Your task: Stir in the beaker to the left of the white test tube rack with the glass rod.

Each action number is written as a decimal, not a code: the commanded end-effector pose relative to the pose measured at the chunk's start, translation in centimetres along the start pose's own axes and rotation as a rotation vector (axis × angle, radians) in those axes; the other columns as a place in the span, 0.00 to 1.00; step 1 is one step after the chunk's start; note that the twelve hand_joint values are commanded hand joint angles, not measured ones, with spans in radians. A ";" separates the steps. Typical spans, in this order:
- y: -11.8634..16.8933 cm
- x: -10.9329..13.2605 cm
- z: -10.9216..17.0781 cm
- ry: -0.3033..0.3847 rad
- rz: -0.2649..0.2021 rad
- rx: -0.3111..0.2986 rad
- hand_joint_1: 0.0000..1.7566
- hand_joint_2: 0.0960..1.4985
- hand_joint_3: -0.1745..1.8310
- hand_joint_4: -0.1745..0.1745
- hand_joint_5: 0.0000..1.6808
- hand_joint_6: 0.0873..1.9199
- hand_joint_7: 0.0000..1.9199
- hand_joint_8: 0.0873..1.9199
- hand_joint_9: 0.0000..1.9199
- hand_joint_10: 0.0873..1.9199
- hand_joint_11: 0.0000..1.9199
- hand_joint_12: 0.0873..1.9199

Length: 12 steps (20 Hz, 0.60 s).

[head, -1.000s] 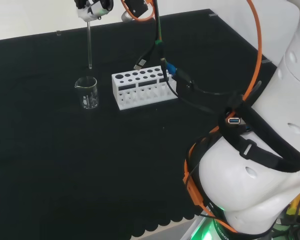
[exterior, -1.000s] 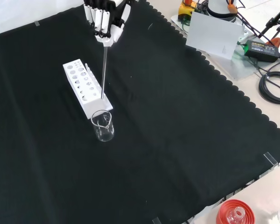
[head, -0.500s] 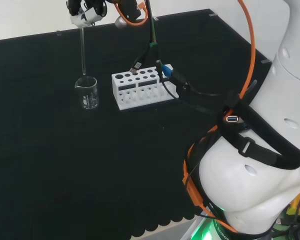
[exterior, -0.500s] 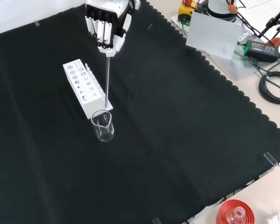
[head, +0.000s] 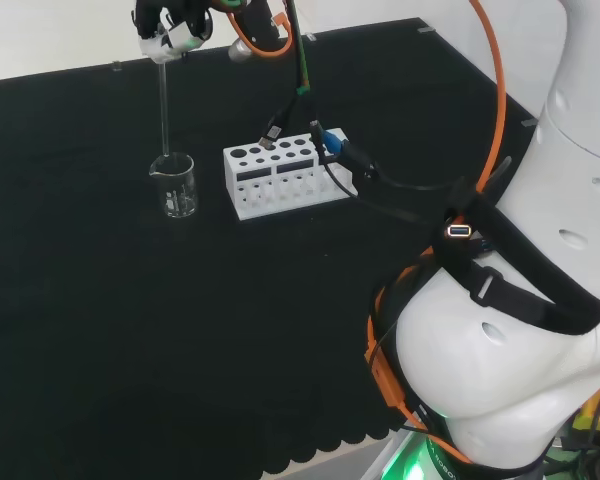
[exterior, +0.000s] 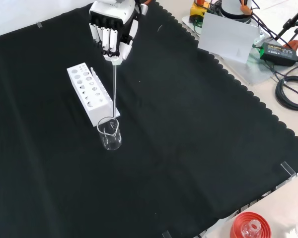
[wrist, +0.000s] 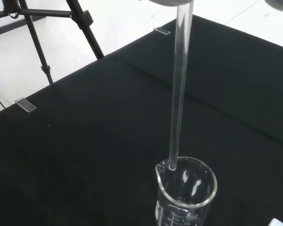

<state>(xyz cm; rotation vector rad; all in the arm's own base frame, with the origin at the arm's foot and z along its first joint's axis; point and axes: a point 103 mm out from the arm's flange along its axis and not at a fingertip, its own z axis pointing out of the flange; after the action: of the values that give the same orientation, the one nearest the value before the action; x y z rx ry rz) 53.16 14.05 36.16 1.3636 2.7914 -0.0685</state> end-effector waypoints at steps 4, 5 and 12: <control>1.5 -1.6 3.9 0.042 -0.017 0.036 0.75 0.69 0.00 0.00 0.76 0.15 0.71 0.29 0.87 0.24 0.84 0.23; 1.5 -1.9 4.0 0.046 -0.014 0.039 0.75 0.69 0.00 0.00 0.76 0.15 0.71 0.29 0.87 0.24 0.84 0.23; 2.3 -2.4 5.7 0.058 -0.016 0.067 0.75 0.69 0.00 0.00 0.76 0.15 0.71 0.29 0.87 0.24 0.84 0.23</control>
<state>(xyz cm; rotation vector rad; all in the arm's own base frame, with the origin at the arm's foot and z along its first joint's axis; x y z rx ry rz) 55.92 13.48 31.58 1.3785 2.8603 -0.1036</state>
